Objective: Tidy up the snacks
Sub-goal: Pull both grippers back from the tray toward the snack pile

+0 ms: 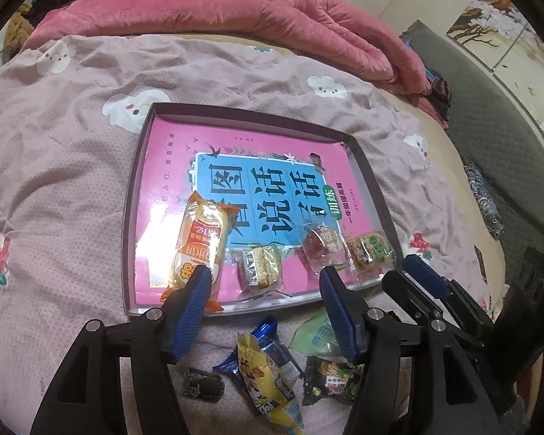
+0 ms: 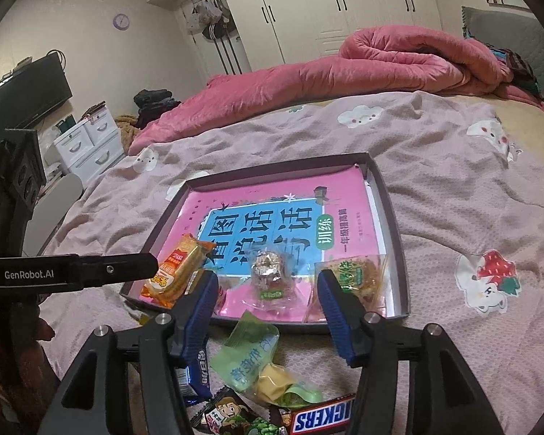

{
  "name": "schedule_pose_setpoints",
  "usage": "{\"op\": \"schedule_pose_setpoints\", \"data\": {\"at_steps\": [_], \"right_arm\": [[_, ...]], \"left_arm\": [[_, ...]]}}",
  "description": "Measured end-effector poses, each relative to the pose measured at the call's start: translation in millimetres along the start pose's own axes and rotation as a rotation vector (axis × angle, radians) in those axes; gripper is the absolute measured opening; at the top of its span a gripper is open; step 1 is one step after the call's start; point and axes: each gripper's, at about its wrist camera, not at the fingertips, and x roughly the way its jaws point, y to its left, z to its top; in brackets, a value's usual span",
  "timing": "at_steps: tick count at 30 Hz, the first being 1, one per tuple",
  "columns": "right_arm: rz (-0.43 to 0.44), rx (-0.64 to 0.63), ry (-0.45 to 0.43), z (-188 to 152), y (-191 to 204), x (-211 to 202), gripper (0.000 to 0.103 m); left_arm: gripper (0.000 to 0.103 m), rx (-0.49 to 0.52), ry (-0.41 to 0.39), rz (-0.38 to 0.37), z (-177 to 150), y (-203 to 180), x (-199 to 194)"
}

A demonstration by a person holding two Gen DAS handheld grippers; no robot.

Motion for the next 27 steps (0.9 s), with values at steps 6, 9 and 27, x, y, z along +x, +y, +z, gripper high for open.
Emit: {"op": "schedule_pose_setpoints", "data": {"at_steps": [6,9,27], "right_arm": [[-0.007,0.000,-0.013,2,-2,-8,0.057],[-0.012,0.001,-0.020,2,-3,-14,0.057],[-0.028,0.014,-0.020,-6,-5,-38,0.058]], "left_arm": [[0.064,0.000,-0.001,0.000,-1,0,-3],[0.064,-0.003,-0.002,-0.001,-2,-1,-4],[0.064,0.006,-0.022,-0.013,-8,-4,-22]]}}
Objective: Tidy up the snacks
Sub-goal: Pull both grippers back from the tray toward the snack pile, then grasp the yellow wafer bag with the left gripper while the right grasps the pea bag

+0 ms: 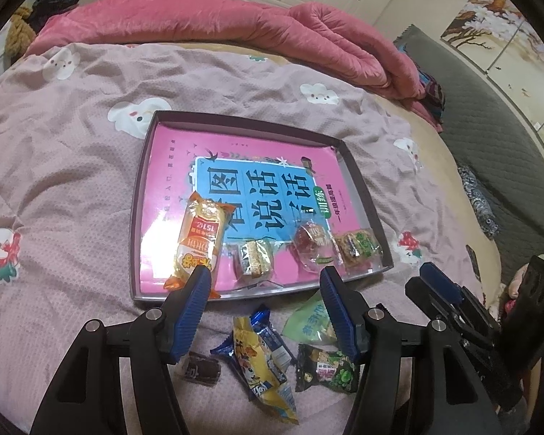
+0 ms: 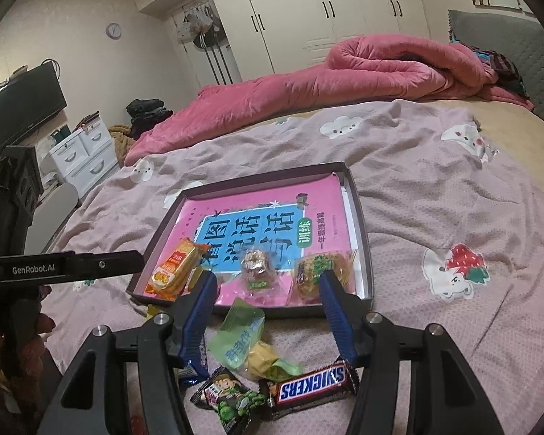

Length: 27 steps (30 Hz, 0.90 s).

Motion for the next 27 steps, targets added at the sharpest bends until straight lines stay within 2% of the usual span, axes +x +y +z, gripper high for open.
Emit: {"op": "schedule_pose_setpoints", "data": {"at_steps": [14,27], "right_arm": [[0.018,-0.043,0.041,-10,13,-5,0.059],[0.045,-0.082,0.106,-23,23,-2,0.059]], "left_arm": [[0.064,0.010,0.008,0.007,-11,3,-9],[0.064,0.024,0.064,0.022,-32,8,-3]]}}
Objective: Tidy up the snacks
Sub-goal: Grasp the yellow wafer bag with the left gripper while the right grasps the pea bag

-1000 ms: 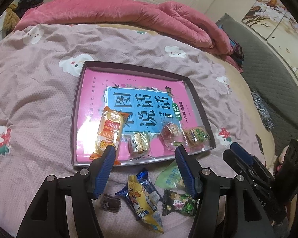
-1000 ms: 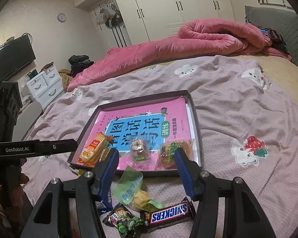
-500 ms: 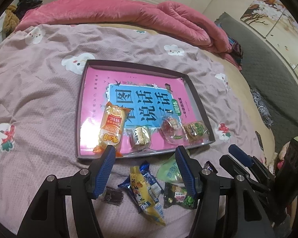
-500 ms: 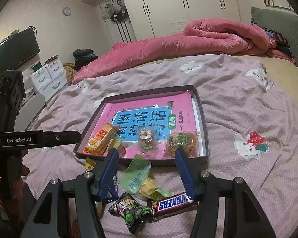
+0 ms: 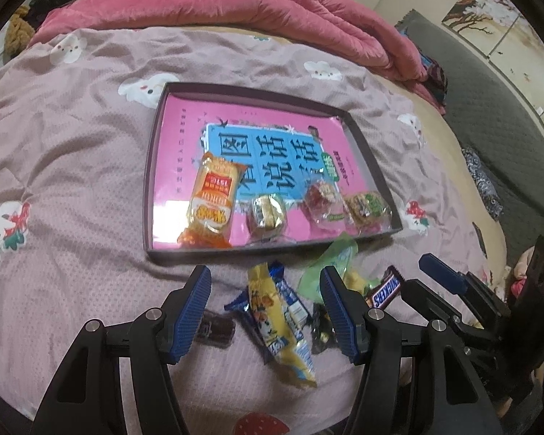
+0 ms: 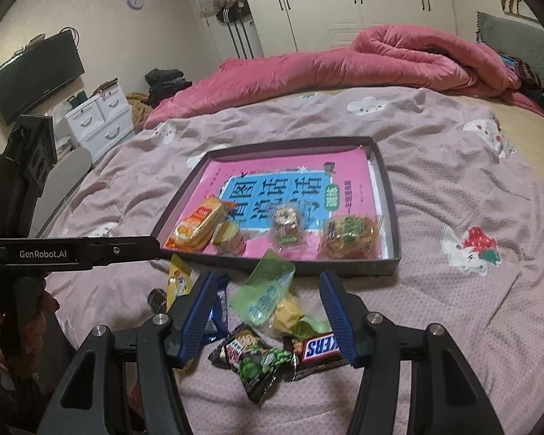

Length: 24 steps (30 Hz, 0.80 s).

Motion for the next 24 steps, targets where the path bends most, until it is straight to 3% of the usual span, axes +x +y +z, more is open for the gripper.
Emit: {"op": "schedule_pose_setpoints", "data": {"at_steps": [24], "right_arm": [[0.030,-0.077,0.205,-30,11,31,0.059]], "left_arm": [[0.064,0.021,0.099,0.019,-23,-3,24]]}}
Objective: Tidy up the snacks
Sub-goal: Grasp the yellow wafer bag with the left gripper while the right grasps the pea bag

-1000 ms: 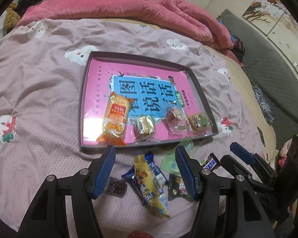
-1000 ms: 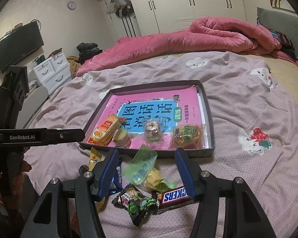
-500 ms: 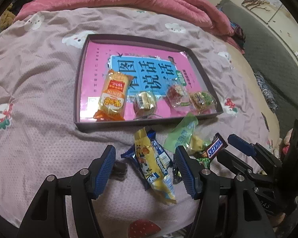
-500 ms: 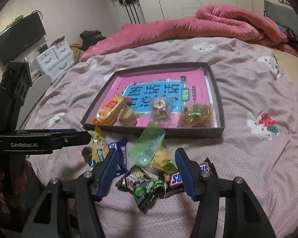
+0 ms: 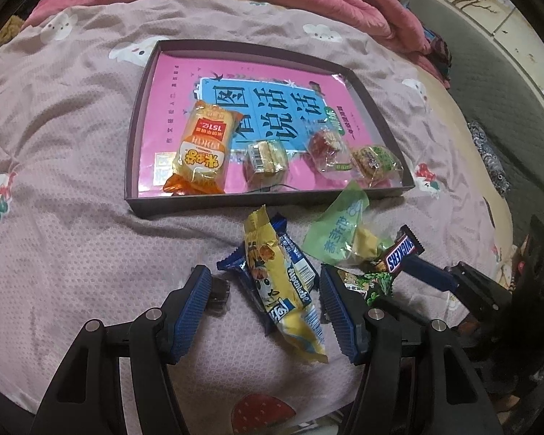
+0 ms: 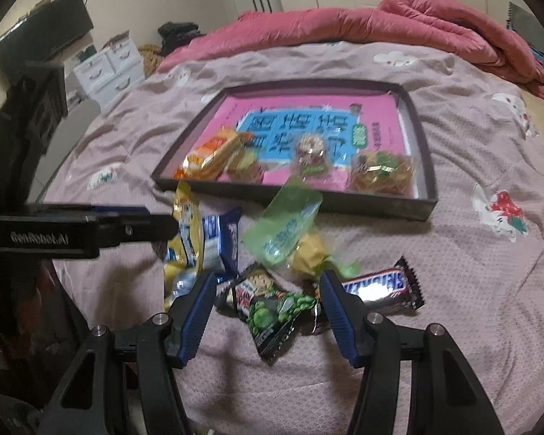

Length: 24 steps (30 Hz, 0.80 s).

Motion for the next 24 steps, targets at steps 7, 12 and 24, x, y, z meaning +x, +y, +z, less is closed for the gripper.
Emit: {"op": "schedule_pose_setpoints", "data": {"at_steps": [7,12,24], "right_arm": [[0.013,0.012,0.040,-4,-5,13,0.059],[0.024,0.003,0.072,-6,-3,21,0.059],[0.028,-0.092,0.115,-8,13,37,0.060]], "left_arm": [[0.064,-0.005,0.012,0.001,-2,2,4],[0.064,-0.006,0.017,0.004,-2,2,6],[0.064,0.001,0.034,0.011,-2,-3,19]]}}
